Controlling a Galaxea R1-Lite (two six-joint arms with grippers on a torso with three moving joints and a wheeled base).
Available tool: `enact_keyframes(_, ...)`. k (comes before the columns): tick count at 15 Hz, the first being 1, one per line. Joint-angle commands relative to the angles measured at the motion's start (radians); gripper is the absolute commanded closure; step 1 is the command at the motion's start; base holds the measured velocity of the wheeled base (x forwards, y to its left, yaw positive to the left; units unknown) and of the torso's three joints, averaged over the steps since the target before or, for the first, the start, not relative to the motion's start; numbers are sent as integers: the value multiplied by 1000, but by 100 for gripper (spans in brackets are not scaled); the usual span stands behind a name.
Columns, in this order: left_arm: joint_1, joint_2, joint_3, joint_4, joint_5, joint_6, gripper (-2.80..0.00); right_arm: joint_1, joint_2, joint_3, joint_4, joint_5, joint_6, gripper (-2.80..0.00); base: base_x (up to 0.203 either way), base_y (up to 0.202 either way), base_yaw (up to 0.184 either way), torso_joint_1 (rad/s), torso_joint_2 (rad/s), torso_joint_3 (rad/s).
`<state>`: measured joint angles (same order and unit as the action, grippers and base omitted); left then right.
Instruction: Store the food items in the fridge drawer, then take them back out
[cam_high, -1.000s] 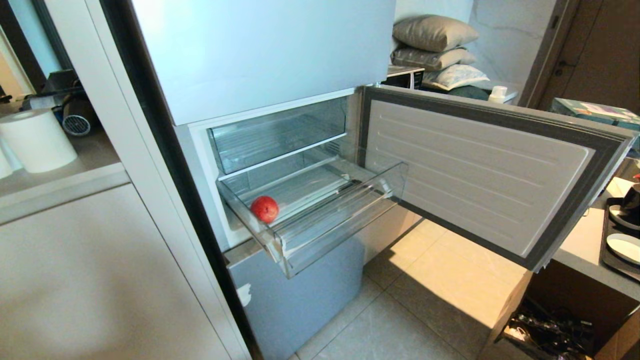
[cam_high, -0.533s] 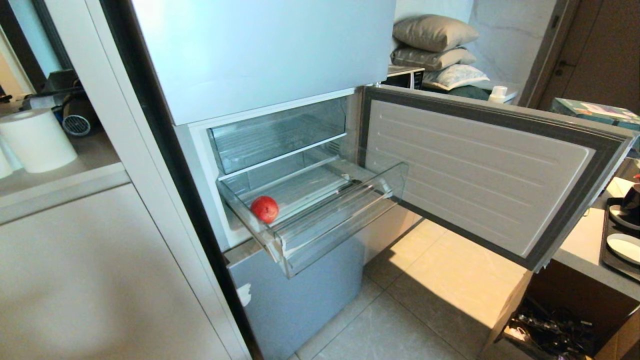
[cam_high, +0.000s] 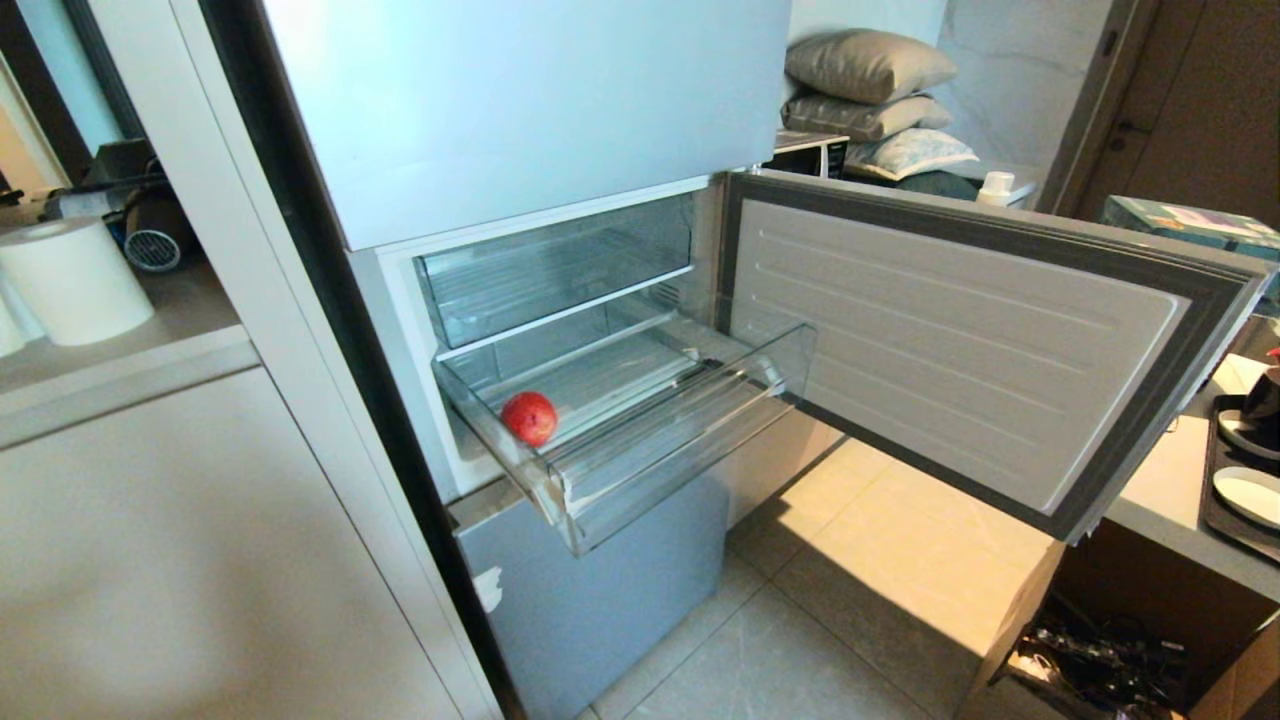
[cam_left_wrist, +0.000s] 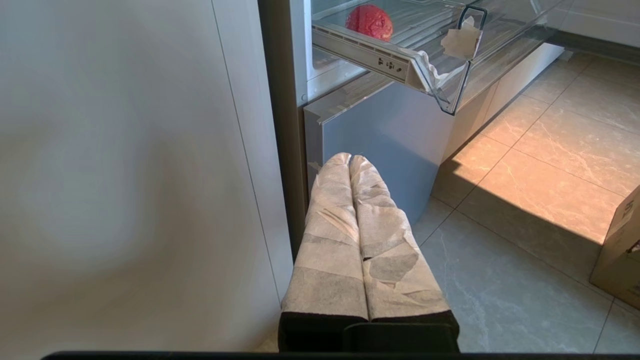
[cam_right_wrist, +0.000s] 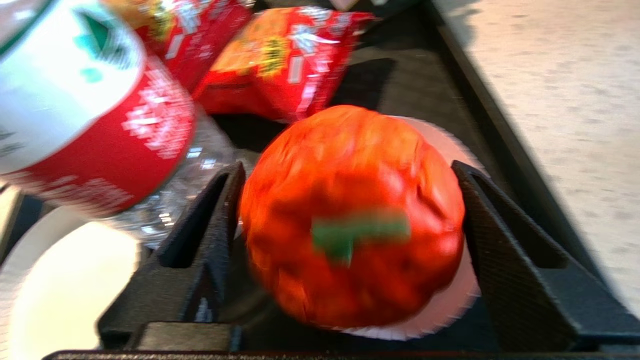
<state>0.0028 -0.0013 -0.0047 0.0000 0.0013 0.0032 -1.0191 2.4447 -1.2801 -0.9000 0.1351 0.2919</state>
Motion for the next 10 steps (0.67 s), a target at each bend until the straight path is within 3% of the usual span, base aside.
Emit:
enact_keyframes(1,0,0,0,0,0,0,0,11,-7,1,-5,1,1,-280,0,0,0,0,0,0)
enact_keyframes(7,0,0,0,0,0,0,0,1,-107,48,3,-1,9,-280,0,0,0,0,0,0)
enact_keyframes(8,0,0,0,0,0,0,0,-6,-134,69,6,-1,14,-172,0,0,0,0,0,0)
enact_keyframes(9,0,0,0,0,0,0,0,-15,-183,95,8,0,18,0,0,0,0,0,0,0)
enact_keyframes(10,0,0,0,0,0,0,0,-24,-232,128,9,0,22,0,0,0,0,0,0,0)
